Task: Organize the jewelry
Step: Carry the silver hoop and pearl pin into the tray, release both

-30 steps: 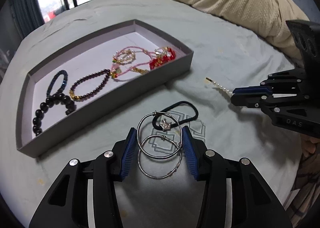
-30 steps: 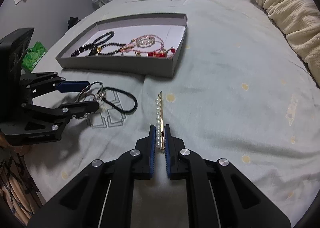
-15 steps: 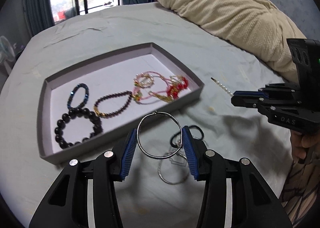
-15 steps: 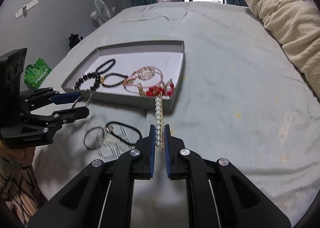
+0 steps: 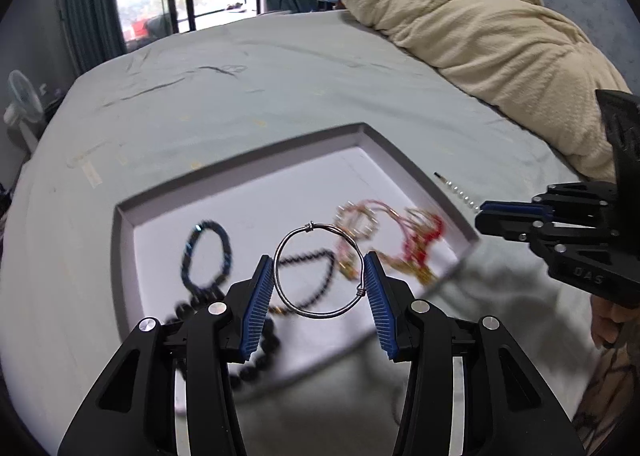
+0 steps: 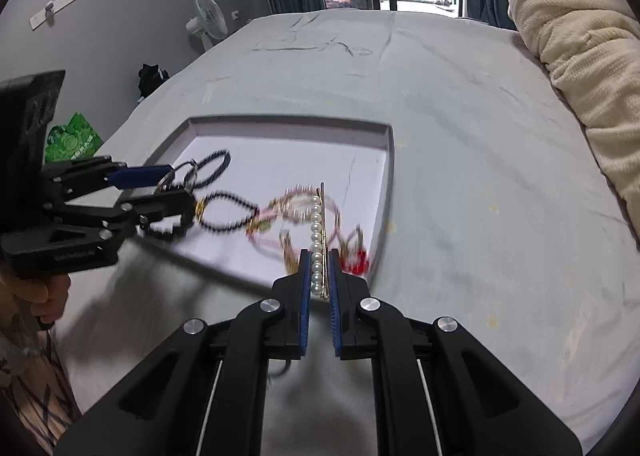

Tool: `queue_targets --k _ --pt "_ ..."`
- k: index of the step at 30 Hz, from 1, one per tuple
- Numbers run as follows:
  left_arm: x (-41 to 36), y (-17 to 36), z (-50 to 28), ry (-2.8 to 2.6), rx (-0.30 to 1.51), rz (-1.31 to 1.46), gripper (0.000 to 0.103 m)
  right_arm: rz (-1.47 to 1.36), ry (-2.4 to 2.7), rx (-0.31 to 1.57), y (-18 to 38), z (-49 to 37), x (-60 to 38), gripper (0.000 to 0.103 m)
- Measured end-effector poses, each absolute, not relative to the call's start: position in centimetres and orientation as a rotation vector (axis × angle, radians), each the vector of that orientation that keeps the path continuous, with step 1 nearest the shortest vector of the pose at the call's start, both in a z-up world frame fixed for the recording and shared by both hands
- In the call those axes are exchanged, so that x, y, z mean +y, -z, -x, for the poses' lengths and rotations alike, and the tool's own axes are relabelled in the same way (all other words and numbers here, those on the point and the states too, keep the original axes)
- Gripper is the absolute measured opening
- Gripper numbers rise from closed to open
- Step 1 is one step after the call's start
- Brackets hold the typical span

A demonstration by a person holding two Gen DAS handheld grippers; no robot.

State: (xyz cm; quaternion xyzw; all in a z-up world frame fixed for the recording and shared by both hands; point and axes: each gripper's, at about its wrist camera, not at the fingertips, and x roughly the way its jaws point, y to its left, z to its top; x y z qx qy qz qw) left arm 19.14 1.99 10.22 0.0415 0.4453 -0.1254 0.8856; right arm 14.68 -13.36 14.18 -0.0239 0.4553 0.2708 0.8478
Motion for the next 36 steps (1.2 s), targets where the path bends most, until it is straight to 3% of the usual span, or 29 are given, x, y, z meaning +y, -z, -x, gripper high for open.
queue_targets --k 24,26,33,36 --pt "2.6 -5.1 -28.5 0.212 1.041 -0.038 0.048 0.051 -0.479 1.047 -9.4 -23.6 -8.3 0.008" --pt "2.6 -5.2 -28.4 0.202 1.039 -0.046 0.058 0.044 -0.469 1.046 -9.4 -23.8 -8.5 0.009" --pt "3.2 -6.5 -27.8 0.177 1.015 -0.055 0.058 0.036 -0.477 1.022 -10.7 -23.2 -9.4 0.011" --pt "3.6 -7.6 -27.3 0.160 0.992 -0.040 0.068 0.024 -0.479 0.999 -11.7 -22.7 -10.0 0.021"
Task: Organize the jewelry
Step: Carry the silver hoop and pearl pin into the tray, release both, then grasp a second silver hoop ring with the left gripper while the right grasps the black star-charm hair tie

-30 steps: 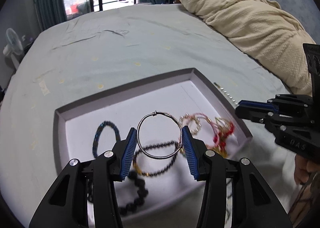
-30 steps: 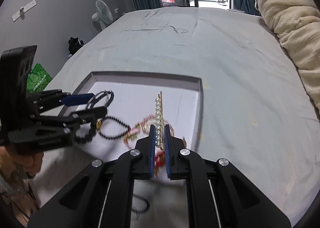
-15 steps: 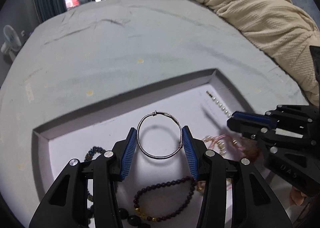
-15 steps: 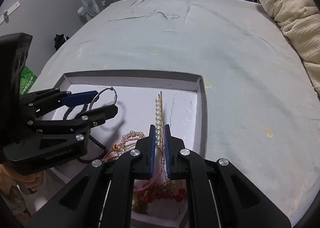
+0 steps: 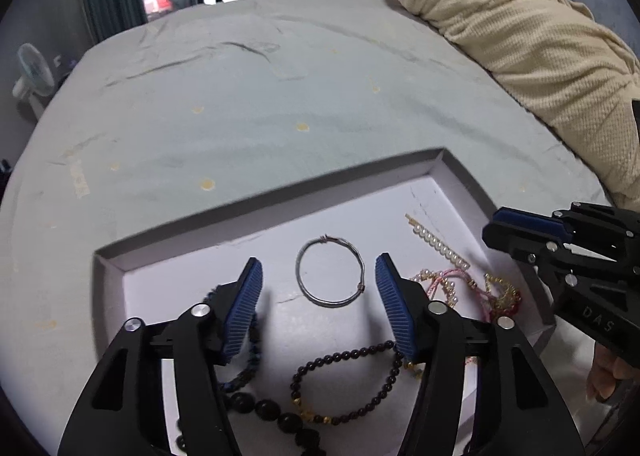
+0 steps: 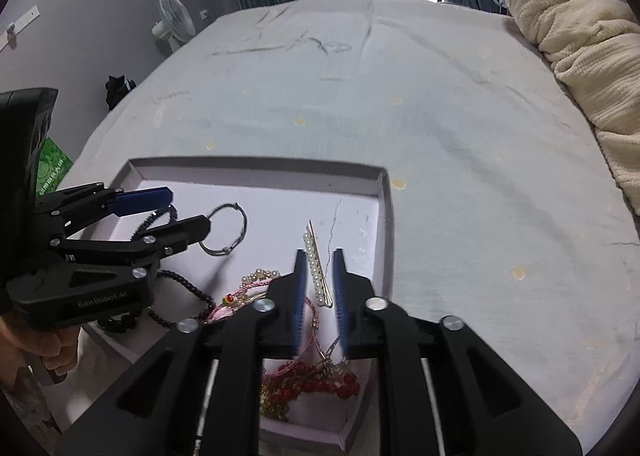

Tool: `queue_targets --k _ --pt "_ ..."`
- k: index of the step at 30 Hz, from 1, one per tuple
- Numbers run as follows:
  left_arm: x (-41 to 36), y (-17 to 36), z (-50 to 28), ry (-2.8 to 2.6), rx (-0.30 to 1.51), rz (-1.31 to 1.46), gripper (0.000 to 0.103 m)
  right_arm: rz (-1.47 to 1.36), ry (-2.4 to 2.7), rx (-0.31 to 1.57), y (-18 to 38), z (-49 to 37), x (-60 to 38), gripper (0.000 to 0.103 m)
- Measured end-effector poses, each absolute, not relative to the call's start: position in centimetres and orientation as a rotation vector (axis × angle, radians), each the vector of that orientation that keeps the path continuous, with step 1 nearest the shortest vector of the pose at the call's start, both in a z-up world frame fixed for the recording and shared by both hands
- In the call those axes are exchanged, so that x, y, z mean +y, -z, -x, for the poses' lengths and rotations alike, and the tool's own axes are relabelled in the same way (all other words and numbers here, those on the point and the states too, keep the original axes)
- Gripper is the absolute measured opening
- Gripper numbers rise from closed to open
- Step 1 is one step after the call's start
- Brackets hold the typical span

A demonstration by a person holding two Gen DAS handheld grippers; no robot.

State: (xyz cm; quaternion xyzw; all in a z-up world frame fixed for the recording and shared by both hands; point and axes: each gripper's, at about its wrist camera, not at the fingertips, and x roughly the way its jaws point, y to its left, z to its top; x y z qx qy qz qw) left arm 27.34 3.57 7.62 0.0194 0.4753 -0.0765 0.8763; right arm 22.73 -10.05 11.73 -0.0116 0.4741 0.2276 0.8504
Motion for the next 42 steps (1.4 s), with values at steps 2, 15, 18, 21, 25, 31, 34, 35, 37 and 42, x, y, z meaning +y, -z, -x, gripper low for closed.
queue_targets --k 2,15,18,21,25,31,34,35,37,42 --pt "3.7 -8.3 -26.9 0.158 0.973 -0.025 0.083 0.021 -0.479 0.986 -12.1 -22.4 -10.5 0.021" --pt "3.5 -11.0 -20.8 0.141 0.917 -0.053 0.083 -0.004 -0.468 0.942 -14.6 -19.0 -12.5 0.034" --pt "3.4 -11.5 -18.7 0.153 0.906 -0.029 0.083 -0.016 -0.467 0.924 -15.0 -17.6 -12.7 0.036" --pt "3.0 -11.5 -16.7 0.165 0.904 -0.019 0.083 -0.014 -0.475 0.916 -15.3 -16.3 -12.7 0.036" --pt "2.1 -11.0 -14.7 0.170 0.906 -0.068 0.083 -0.017 -0.475 0.913 -15.5 -14.6 -13.2 0.036" --pt "1.8 -9.9 -12.9 0.174 0.931 -0.075 0.083 -0.015 -0.478 0.908 -15.6 -12.4 -14.1 0.041" --pt "1.7 -9.1 -12.1 0.188 0.957 -0.048 0.083 -0.009 -0.480 0.919 -15.2 -11.8 -14.4 0.044" --pt "1.5 -8.9 -11.8 0.188 0.963 -0.047 0.083 -0.004 -0.481 0.924 -14.9 -11.6 -14.4 0.044" --pt "1.1 -8.3 -11.1 0.203 0.978 -0.046 0.083 0.011 -0.487 0.937 -14.4 -11.2 -14.3 0.044" --pt "-0.3 -6.2 -9.6 0.239 1.024 -0.090 0.083 0.051 -0.502 0.972 -12.7 -10.4 -13.8 0.045"
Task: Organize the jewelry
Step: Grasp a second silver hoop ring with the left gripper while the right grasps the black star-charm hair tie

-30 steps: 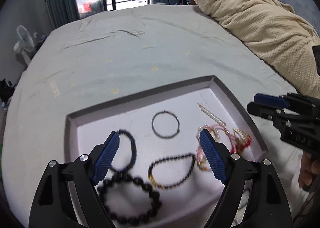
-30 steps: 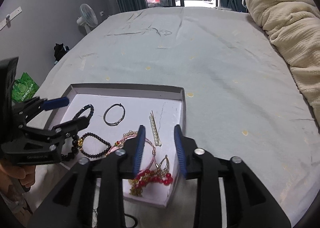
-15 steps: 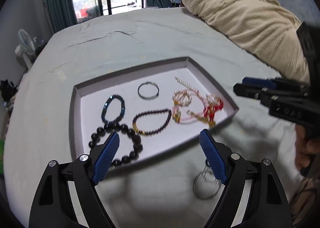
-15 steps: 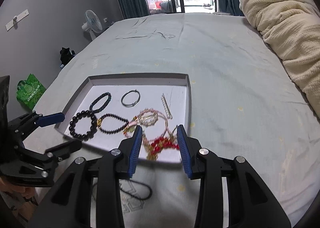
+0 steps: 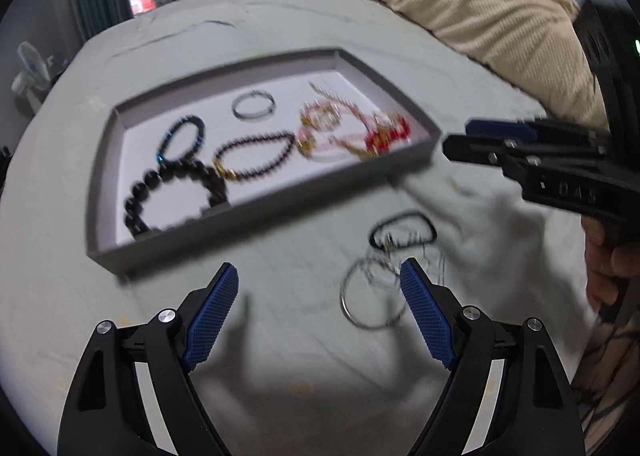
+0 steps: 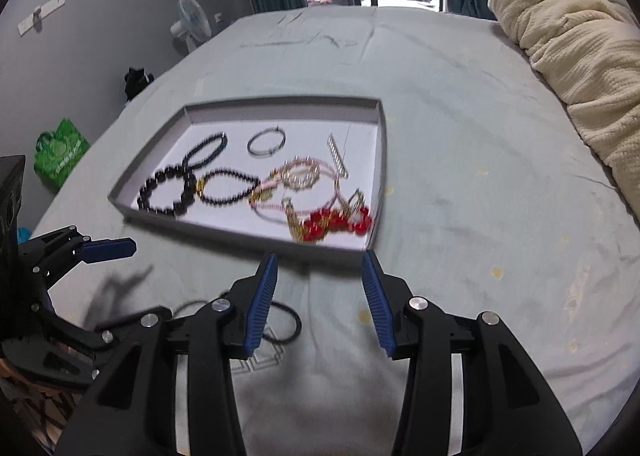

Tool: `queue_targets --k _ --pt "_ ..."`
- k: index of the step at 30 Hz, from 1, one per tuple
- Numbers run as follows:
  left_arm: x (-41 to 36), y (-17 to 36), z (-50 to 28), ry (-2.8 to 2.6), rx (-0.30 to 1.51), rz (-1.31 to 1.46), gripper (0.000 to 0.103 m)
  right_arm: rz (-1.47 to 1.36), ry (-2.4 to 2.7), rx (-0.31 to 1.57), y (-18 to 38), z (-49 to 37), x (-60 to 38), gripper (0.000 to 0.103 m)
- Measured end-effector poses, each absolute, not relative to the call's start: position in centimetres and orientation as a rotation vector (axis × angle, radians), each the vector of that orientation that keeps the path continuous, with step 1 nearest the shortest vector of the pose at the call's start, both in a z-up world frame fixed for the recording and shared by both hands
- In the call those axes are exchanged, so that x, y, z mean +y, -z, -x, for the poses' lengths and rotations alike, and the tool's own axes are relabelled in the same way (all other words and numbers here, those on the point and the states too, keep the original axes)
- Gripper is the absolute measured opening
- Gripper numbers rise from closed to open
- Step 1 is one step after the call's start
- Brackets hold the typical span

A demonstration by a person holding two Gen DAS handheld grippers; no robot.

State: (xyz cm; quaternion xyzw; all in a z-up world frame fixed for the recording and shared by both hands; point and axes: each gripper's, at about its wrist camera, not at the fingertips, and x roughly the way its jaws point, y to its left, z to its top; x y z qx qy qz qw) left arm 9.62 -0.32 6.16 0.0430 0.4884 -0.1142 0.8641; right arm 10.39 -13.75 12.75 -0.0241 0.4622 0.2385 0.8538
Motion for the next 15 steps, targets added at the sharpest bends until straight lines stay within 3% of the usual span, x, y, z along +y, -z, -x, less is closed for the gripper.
queue_targets --k 15 --pt "-3.4 -3.1 -9.4 0.312 1.054 -0.179 0.081 0.088 -0.538 1.021 -10.6 -10.0 -12.3 0.046"
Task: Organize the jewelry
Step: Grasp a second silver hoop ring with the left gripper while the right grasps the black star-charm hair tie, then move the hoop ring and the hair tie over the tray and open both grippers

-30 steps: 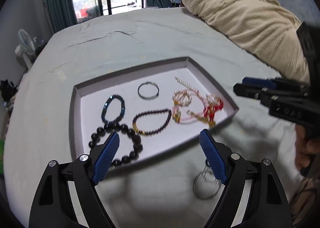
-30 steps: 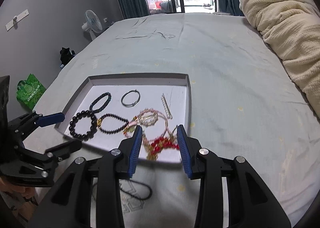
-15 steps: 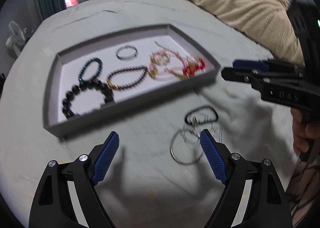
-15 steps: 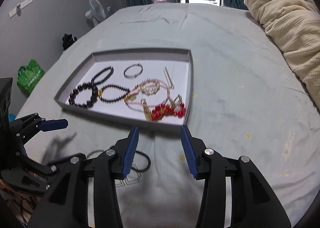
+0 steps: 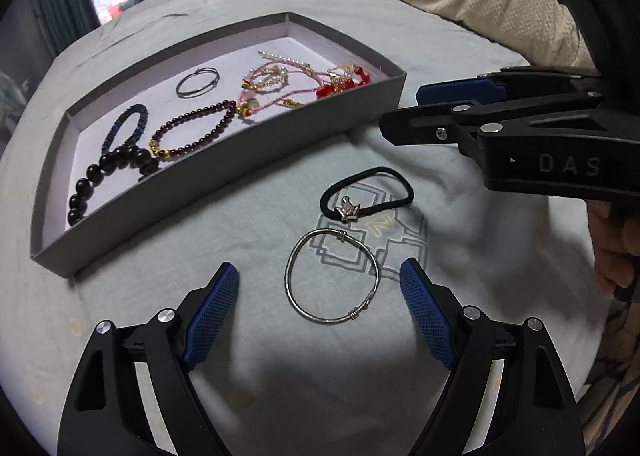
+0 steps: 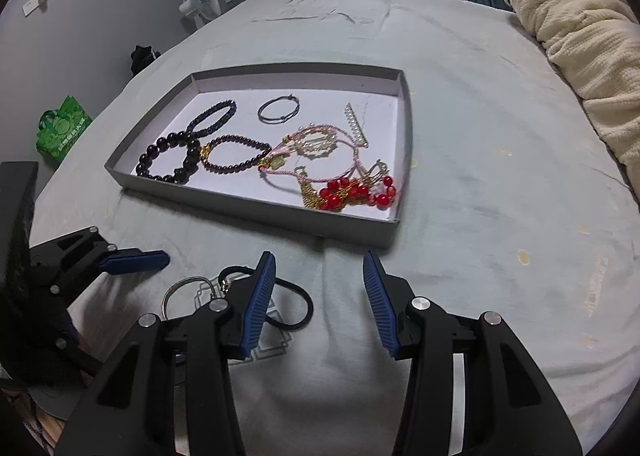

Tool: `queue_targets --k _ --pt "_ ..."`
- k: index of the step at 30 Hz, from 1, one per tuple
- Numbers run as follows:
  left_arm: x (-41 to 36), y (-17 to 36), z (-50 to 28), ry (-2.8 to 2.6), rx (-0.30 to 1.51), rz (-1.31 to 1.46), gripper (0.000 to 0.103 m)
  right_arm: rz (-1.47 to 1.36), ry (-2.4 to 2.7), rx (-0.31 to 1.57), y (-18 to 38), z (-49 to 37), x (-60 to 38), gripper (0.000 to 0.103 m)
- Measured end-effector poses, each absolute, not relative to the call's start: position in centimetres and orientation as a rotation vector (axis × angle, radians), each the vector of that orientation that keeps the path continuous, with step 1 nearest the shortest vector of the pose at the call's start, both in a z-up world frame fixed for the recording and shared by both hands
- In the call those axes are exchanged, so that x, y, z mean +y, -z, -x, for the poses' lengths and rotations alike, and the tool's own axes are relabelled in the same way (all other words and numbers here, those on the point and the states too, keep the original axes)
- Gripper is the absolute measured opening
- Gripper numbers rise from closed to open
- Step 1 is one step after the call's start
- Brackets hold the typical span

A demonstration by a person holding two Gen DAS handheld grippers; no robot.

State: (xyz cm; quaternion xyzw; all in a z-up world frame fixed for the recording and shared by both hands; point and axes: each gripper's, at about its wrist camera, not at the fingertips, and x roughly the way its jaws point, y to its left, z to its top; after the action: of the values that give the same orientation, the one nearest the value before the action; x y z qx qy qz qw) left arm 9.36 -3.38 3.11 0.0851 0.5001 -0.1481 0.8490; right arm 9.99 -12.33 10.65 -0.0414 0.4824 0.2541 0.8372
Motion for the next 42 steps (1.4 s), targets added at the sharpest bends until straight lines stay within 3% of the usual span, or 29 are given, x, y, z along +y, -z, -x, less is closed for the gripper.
queue_targets --k 3,4,21,30,32,42 --pt "-3.0 -3.5 -9.3 0.309 1.062 -0.182 0.052 0.099 -0.547 1.028 -10.4 -9.8 -12.0 0.046" --pt "-2.8 -3.8 -9.3 0.310 1.068 -0.171 0.048 0.102 -0.549 1.030 -10.3 -9.8 -12.0 0.046" --pt "2.6 -4.3 -10.9 0.141 1.100 -0.062 0.048 0.165 -0.675 1.075 -8.3 -7.4 -8.8 0.046" --pt "2.6 -4.2 -10.7 0.150 1.098 -0.072 0.048 0.159 -0.672 1.043 -7.9 -7.8 -8.0 0.028" --pt "2.6 -4.3 -10.6 0.158 1.097 -0.076 0.048 0.174 -0.669 1.035 -8.1 -7.7 -7.9 0.013" --pt "2.3 -7.5 -9.9 0.225 1.029 -0.056 0.048 0.129 -0.695 0.997 -11.3 -7.7 -9.1 0.013"
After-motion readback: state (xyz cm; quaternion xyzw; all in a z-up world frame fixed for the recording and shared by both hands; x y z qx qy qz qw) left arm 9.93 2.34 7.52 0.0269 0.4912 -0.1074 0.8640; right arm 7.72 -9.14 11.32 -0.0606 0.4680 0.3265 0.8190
